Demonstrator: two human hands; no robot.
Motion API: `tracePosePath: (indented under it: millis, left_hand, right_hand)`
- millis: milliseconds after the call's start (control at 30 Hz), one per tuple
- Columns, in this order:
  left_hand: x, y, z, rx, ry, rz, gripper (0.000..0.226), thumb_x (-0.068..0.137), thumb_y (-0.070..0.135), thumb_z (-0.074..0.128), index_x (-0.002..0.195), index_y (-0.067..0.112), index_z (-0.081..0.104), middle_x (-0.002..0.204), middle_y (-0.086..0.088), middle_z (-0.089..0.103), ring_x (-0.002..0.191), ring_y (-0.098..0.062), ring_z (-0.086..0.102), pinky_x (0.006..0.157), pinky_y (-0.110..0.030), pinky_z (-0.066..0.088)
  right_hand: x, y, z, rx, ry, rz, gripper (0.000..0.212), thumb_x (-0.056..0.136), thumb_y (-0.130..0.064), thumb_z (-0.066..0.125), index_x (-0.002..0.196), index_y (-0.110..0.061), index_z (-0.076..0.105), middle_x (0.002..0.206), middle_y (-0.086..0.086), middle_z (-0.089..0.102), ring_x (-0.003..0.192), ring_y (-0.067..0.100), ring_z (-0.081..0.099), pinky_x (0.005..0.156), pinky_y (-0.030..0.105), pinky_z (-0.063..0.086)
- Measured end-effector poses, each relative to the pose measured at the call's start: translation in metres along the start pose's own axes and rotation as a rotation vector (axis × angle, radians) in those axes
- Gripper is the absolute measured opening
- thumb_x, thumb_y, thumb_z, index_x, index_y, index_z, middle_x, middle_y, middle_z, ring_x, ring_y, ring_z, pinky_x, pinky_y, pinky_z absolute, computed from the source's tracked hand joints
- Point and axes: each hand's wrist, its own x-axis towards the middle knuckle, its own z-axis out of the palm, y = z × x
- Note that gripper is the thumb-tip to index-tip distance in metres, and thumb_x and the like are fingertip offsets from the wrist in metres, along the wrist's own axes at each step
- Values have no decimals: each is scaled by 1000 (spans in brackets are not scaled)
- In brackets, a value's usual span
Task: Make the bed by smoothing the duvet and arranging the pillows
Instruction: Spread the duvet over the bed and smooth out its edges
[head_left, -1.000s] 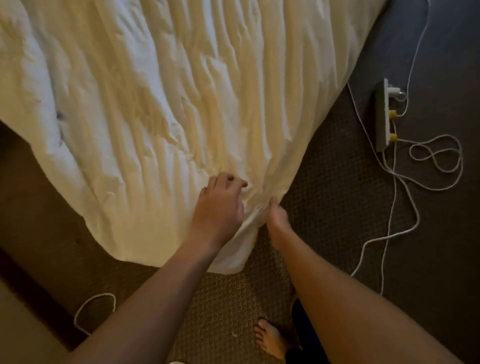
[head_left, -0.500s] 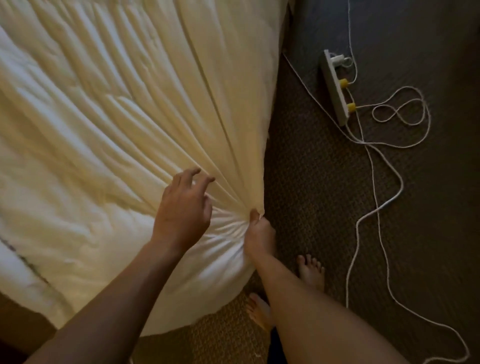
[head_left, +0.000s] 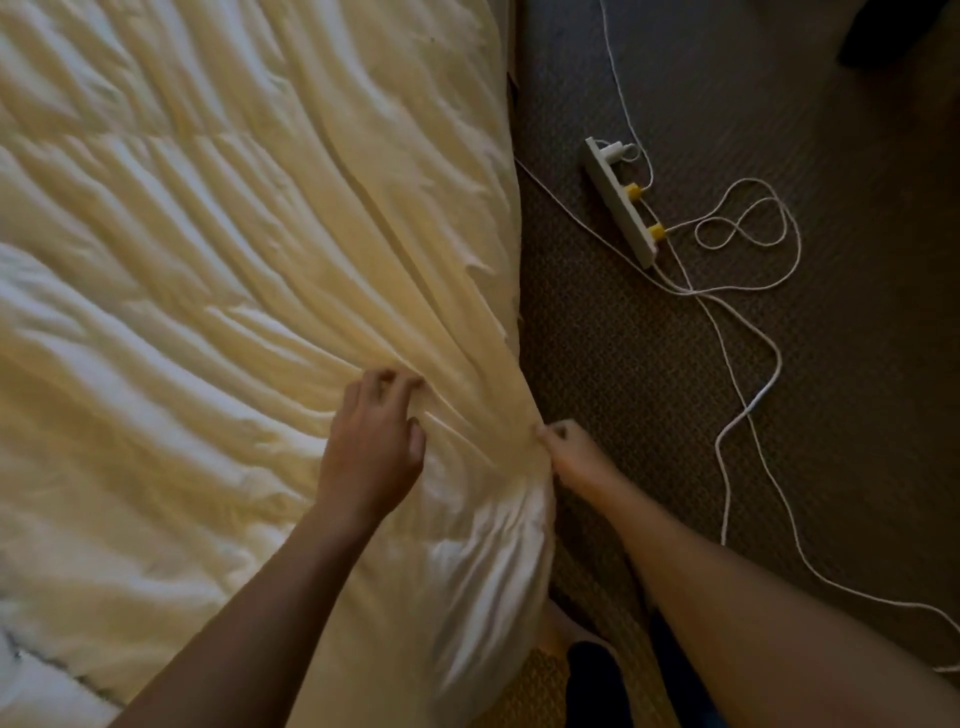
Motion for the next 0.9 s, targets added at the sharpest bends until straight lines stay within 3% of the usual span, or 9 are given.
tracePosePath:
  millis: [267, 367, 467, 567, 633, 733, 833, 900]
  left_hand:
    - [66, 15, -30, -39, 6, 95, 45, 88, 19, 54, 133, 20, 52, 136, -9, 45, 125, -27, 44, 99, -47, 46]
    - [97, 21, -41, -60, 37, 105, 43, 90, 19, 52, 133, 19, 52, 136, -9, 45, 127, -25, 42, 102, -45, 45]
    - [128, 23, -46, -87, 63, 90, 43, 90, 17, 53, 133, 17, 54, 135, -10, 46, 126, -26, 43, 103, -44, 44]
    - [155, 29, -47, -122, 78, 85, 42, 89, 16, 52, 132, 16, 55, 132, -8, 48, 126, -24, 42, 106, -40, 40]
    - [172, 32, -48, -123, 78, 64, 41, 90, 18, 51, 131, 17, 56, 131, -7, 49, 127, -23, 42, 107, -42, 40]
    - [200, 38, -51, -115, 86, 29, 44, 86, 24, 46, 127, 16, 59, 126, -7, 53, 121, -25, 47, 105, -46, 42]
    - [225, 47, -56, -122, 105, 3, 48, 81, 24, 43, 125, 15, 60, 120, -8, 56, 117, -27, 50, 102, -43, 44]
    - [235, 55, -59, -124, 112, 14, 46, 81, 22, 45, 124, 15, 61, 118, -8, 56, 114, -27, 50, 100, -41, 44]
  right_hand:
    - [23, -117, -31, 280, 189, -136, 44, 104, -51, 32, 125, -20, 56, 111, 2, 60, 104, 22, 59, 97, 50, 50]
    - [41, -151, -38, 278, 167, -97, 48, 105, -47, 34, 132, -13, 54, 120, 7, 58, 110, 26, 58, 101, 47, 49]
    - [65, -178, -41, 315, 117, -87, 53, 105, -47, 33, 138, -10, 52, 132, 11, 57, 120, 30, 55, 98, 36, 44]
    - [84, -198, -42, 365, 30, -61, 60, 102, -52, 36, 140, -9, 53, 137, 11, 57, 124, 30, 53, 100, 37, 42]
    - [93, -208, -47, 421, -12, -55, 56, 99, -50, 41, 133, -11, 60, 130, 10, 61, 117, 29, 56, 95, 38, 45]
    - [94, -225, -60, 507, 7, -187, 41, 99, -40, 45, 102, -11, 74, 105, 11, 71, 102, 29, 64, 90, 43, 51]
    - [91, -226, -75, 427, 80, -294, 40, 102, -39, 41, 85, -19, 72, 88, 5, 71, 85, 21, 66, 78, 37, 52]
    - [94, -209, -86, 354, 181, -320, 40, 105, -36, 40, 78, -21, 66, 77, -1, 64, 73, 16, 60, 64, 32, 43]
